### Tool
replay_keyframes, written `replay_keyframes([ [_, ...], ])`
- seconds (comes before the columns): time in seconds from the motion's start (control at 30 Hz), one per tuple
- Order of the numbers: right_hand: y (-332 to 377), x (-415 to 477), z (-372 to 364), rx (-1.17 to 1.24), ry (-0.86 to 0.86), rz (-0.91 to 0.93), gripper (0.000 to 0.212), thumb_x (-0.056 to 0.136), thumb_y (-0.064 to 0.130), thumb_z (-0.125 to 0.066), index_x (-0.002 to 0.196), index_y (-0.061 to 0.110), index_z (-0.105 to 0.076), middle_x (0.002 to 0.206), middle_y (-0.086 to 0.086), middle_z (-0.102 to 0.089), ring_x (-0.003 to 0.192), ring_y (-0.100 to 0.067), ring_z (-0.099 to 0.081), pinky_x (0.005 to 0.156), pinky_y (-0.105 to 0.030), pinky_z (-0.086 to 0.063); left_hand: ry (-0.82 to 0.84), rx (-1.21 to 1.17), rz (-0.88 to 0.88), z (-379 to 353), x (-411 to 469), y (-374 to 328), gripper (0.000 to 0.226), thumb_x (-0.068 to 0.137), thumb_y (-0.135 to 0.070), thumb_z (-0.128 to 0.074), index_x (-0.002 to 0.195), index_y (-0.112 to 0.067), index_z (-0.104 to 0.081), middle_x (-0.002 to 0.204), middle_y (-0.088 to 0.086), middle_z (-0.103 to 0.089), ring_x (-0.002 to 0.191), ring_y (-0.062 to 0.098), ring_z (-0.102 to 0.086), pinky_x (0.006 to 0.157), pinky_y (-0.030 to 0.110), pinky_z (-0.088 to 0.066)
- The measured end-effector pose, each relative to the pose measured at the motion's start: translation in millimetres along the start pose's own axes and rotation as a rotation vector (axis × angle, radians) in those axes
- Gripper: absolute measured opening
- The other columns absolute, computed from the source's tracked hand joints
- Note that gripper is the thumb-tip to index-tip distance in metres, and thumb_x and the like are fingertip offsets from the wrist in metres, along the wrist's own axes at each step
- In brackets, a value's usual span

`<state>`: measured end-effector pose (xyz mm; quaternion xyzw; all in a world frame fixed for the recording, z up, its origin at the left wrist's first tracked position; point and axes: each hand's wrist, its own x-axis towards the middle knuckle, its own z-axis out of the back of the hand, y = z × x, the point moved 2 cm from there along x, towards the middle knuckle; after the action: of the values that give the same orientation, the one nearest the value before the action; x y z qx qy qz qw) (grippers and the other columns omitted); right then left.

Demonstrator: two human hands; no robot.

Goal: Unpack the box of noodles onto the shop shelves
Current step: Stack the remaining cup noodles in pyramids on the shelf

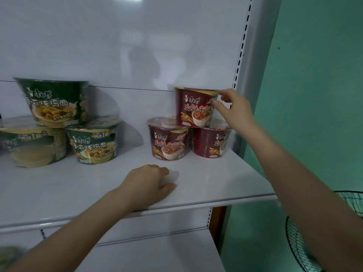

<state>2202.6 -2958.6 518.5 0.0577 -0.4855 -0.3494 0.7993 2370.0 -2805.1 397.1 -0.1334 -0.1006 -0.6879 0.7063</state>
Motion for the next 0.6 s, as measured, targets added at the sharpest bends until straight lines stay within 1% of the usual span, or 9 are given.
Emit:
replay_keyframes([
  [0.1, -0.5, 13.7, -6.2, 0.025, -0.032, -0.001, 0.044, 0.09, 0.028, -0.056, 0.13, 0.012, -0.047, 0.13, -0.009, -0.05, 0.12, -0.021, -0.048, 0.102, -0.035, -0.039, -0.018, -0.121, 0.179, 7.1, 10.5, 16.8, 0.055, 0.086, -0.053, -0.051, 0.127, -0.017, -0.049, 0.124, 0.005, -0.059, 0.109, 0.021, -0.056, 0.087, 0.03, -0.046],
  [0.2, 0.4, 21.4, -11.5, 0.03, -0.005, -0.005, 0.048, 0.091, 0.028, -0.055, 0.135, 0.016, -0.042, 0.139, -0.007, -0.041, 0.128, -0.019, -0.038, 0.104, -0.029, -0.03, 0.007, -0.244, 0.327, 5.2, 29.7, 37.3, 0.069, 0.083, -0.05, -0.059, 0.134, -0.008, -0.038, 0.132, 0.012, -0.053, 0.113, 0.025, -0.054, 0.088, 0.031, -0.045],
  [0.27, 1.4, 23.6, -15.5, 0.02, 0.018, 0.008, 0.05, 0.091, 0.028, -0.054, 0.137, 0.017, -0.04, 0.143, -0.004, -0.038, 0.132, -0.017, -0.033, 0.104, -0.025, -0.025, 0.026, -0.341, 0.39, 0.3, 42.7, 47.1, 0.081, 0.08, -0.05, -0.063, 0.138, -0.003, -0.031, 0.134, 0.015, -0.05, 0.112, 0.025, -0.053, 0.084, 0.03, -0.045],
  [0.33, 0.4, 23.6, -19.7, 0.019, 0.045, 0.017, 0.051, 0.092, 0.028, -0.054, 0.139, 0.017, -0.038, 0.145, -0.003, -0.037, 0.134, -0.016, -0.032, 0.106, -0.026, -0.024, 0.03, -0.416, 0.415, -5.0, 53.3, 49.4, 0.084, 0.076, -0.046, -0.069, 0.135, -0.001, -0.031, 0.132, 0.015, -0.052, 0.1, 0.02, -0.052, 0.075, 0.027, -0.041],
  [0.37, -0.8, 23.8, -21.4, 0.022, 0.058, 0.024, 0.052, 0.092, 0.028, -0.053, 0.139, 0.017, -0.037, 0.146, -0.003, -0.037, 0.134, -0.016, -0.032, 0.107, -0.027, -0.025, 0.014, -0.452, 0.419, -7.7, 58.4, 49.4, 0.082, 0.075, -0.043, -0.072, 0.133, -0.001, -0.032, 0.13, 0.014, -0.052, 0.097, 0.018, -0.051, 0.073, 0.026, -0.039],
  [0.43, -3.5, 24.8, -23.0, 0.025, 0.075, 0.039, 0.051, 0.092, 0.029, -0.053, 0.139, 0.016, -0.037, 0.145, -0.003, -0.038, 0.133, -0.017, -0.034, 0.106, -0.027, -0.026, -0.01, -0.542, 0.436, -14.2, 68.9, 49.1, 0.079, 0.072, -0.037, -0.076, 0.128, -0.001, -0.033, 0.129, 0.013, -0.052, 0.096, 0.018, -0.05, 0.073, 0.025, -0.038],
  [0.47, -5.0, 25.9, -23.0, 0.024, 0.079, 0.047, 0.05, 0.092, 0.029, -0.053, 0.138, 0.016, -0.038, 0.144, -0.003, -0.04, 0.132, -0.016, -0.035, 0.104, -0.026, -0.026, -0.017, -0.593, 0.442, -17.2, 73.3, 49.0, 0.081, 0.069, -0.036, -0.078, 0.126, -0.002, -0.033, 0.13, 0.012, -0.051, 0.1, 0.018, -0.05, 0.075, 0.025, -0.039],
  [0.53, -8.1, 29.1, -22.0, 0.015, 0.082, 0.066, 0.048, 0.092, 0.03, -0.054, 0.136, 0.016, -0.042, 0.14, -0.003, -0.043, 0.129, -0.016, -0.038, 0.098, -0.022, -0.026, -0.047, -0.705, 0.433, -22.0, 81.6, 49.7, 0.093, 0.059, -0.039, -0.084, 0.128, -0.006, -0.031, 0.132, 0.005, -0.05, 0.113, 0.019, -0.052, 0.082, 0.025, -0.042],
  [0.6, -11.0, 31.0, -21.0, 0.008, 0.086, 0.083, 0.044, 0.091, 0.03, -0.055, 0.131, 0.016, -0.048, 0.135, -0.002, -0.048, 0.124, -0.014, -0.042, 0.093, -0.02, -0.026, -0.105, -0.769, 0.42, -27.9, 87.8, 54.4, 0.113, 0.04, -0.053, -0.087, 0.13, -0.013, -0.032, 0.131, -0.003, -0.052, 0.115, 0.015, -0.054, 0.093, 0.03, -0.046],
])
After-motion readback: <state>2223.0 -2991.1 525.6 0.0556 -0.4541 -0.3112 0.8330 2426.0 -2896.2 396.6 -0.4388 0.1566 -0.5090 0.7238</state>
